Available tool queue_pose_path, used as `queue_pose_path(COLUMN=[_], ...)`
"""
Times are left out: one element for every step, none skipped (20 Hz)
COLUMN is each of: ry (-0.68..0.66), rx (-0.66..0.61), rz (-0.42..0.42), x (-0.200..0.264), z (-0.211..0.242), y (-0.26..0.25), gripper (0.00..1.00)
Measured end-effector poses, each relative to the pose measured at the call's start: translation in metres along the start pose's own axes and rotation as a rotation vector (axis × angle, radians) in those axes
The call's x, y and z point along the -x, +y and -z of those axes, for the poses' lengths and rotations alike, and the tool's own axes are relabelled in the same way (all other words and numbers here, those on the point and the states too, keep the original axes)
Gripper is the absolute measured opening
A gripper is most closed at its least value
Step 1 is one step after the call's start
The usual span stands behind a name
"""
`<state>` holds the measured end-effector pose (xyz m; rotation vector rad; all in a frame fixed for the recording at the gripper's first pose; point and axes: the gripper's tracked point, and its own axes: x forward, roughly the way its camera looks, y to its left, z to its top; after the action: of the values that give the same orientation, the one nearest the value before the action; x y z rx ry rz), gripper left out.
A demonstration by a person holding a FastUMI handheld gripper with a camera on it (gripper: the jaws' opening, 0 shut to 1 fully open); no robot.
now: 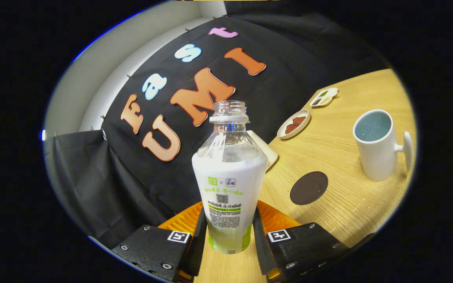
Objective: Take the bottle from table, then pour the juice into the cup, finally place the bottle on the coaster
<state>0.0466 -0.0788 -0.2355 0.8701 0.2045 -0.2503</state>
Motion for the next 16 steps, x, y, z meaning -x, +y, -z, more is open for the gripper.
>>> queue_pose_path(ry=[-0.002,-0.004,-0.007,-0.01,-0.012,-0.015,-0.019,-0.025,-0.028,-0.032,-0.036,-0.043,-0.049,-0.055,-0.061,-0.065], rx=[-0.035,-0.068,-0.1,-0.134,-0.171,-0.206,-0.239,-0.27,-0.301,-0.329,-0.353,-0.375,-0.395,-0.414,-0.434,-0.453], rz=[-0.006,-0.011,-0.017,-0.024,-0.03,-0.038,-0.041,-0.041,-0.042,-0.043,-0.041,-0.037,-0.034,-0.03,-0.025,-0.02], x=[0.0,0.0,0.002,0.003,0.003,0.003,0.003,0.003,0.003,0.003,0.002,0.002,0.003,0.003,0.006,0.006], z=[-0.001,-0.003,-0.004,-0.005,-0.007,-0.008,-0.011,-0.013,-0.016,-0.019,-0.019,-0.022,-0.025,-0.027,-0.03,-0.032], y=[-0.001,0.0,0.0,0.0,0.0,0.0,0.0,-0.002,-0.001,-0.003,-0.003,-0.005,-0.006,-0.008,-0.01,-0.012], gripper=[0.57,0.57,0.57,0.57,0.57,0.57,0.57,0.57,0.57,0.57,0.57,0.57,0.57,0.57,0.57,0.57])
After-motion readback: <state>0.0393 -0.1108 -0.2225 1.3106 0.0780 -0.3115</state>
